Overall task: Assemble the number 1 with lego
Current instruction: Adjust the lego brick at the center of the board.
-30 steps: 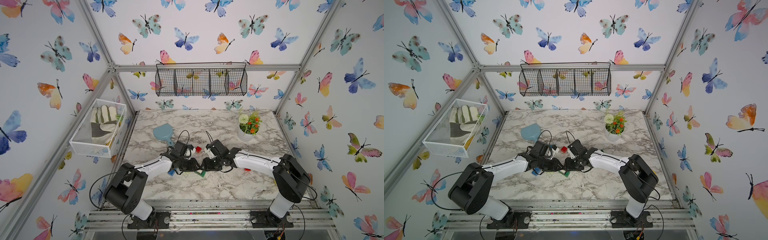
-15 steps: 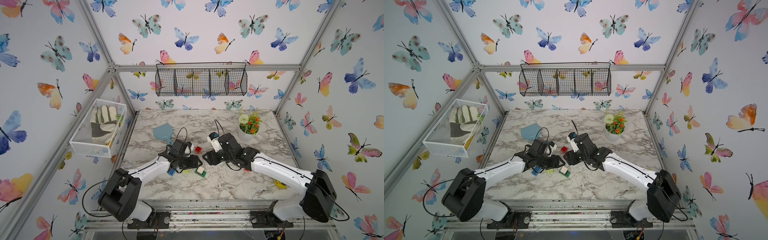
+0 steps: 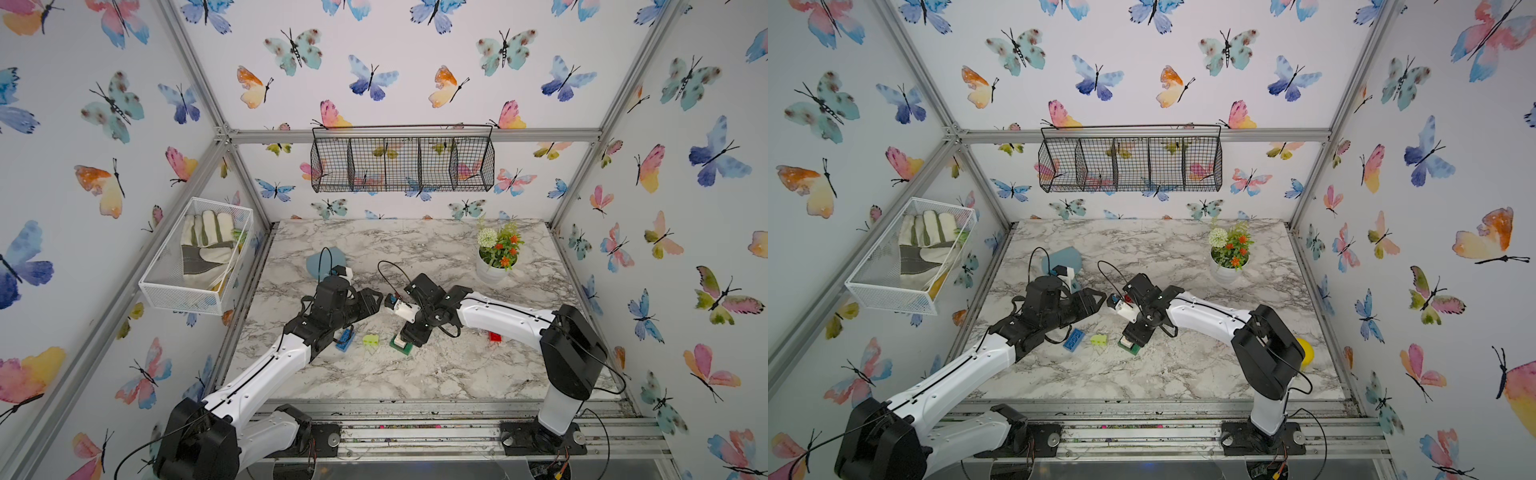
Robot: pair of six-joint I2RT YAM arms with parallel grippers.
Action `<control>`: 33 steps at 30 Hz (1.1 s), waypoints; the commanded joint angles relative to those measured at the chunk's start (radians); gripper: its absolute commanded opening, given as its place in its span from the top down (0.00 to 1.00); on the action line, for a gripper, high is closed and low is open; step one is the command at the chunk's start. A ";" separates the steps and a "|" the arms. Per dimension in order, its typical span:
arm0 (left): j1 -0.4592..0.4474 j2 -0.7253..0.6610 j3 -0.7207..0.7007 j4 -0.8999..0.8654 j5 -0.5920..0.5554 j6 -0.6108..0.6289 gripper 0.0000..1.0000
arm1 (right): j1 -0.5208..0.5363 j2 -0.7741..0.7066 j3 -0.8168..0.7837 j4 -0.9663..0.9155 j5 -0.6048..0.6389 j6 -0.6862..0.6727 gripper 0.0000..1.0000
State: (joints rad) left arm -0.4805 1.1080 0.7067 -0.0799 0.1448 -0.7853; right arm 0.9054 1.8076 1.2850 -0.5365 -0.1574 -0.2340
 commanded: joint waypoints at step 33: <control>0.115 -0.181 -0.070 -0.084 -0.093 -0.002 0.39 | 0.070 0.130 0.150 -0.287 0.029 -0.302 0.74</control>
State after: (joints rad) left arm -0.3805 0.9550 0.6483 -0.1406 0.0677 -0.8120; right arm 0.9710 1.9331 1.4185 -0.7040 -0.1284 -0.3939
